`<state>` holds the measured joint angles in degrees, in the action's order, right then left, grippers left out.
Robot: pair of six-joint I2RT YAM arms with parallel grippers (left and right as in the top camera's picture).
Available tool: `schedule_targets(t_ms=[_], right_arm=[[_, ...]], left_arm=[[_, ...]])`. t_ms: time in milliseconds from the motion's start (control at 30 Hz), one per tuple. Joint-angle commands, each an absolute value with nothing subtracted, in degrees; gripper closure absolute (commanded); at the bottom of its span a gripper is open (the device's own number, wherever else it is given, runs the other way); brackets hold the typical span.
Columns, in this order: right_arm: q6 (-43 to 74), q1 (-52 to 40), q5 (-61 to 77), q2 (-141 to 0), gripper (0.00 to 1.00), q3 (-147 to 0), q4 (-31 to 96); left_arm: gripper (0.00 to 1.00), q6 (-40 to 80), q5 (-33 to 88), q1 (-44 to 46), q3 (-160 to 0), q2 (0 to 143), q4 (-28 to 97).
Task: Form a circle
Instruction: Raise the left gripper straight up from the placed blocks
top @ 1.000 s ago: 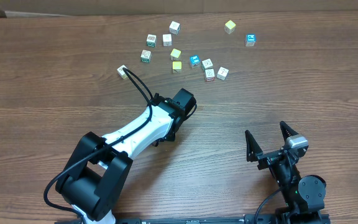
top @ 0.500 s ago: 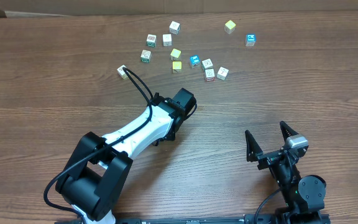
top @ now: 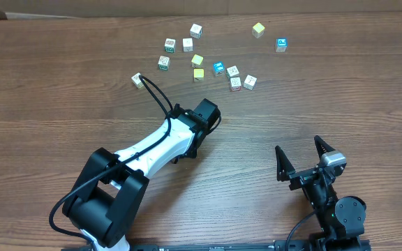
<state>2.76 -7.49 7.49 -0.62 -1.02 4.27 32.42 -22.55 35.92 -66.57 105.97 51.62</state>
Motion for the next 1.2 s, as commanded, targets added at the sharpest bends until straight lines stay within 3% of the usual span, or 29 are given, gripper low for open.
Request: schedule_targets(t_ms=[0,1167], right_arm=[[2.5,-7.2,7.38,-0.19,0.0,-0.45,4.03],[2.5,-7.2,7.38,-0.19,0.0,-0.45,4.03]], left_arm=[[0.96,31.27,-22.41,36.03,-65.69,104.22,51.27],[0.96,28.47,-21.19,36.03,-65.69,104.22,49.58]])
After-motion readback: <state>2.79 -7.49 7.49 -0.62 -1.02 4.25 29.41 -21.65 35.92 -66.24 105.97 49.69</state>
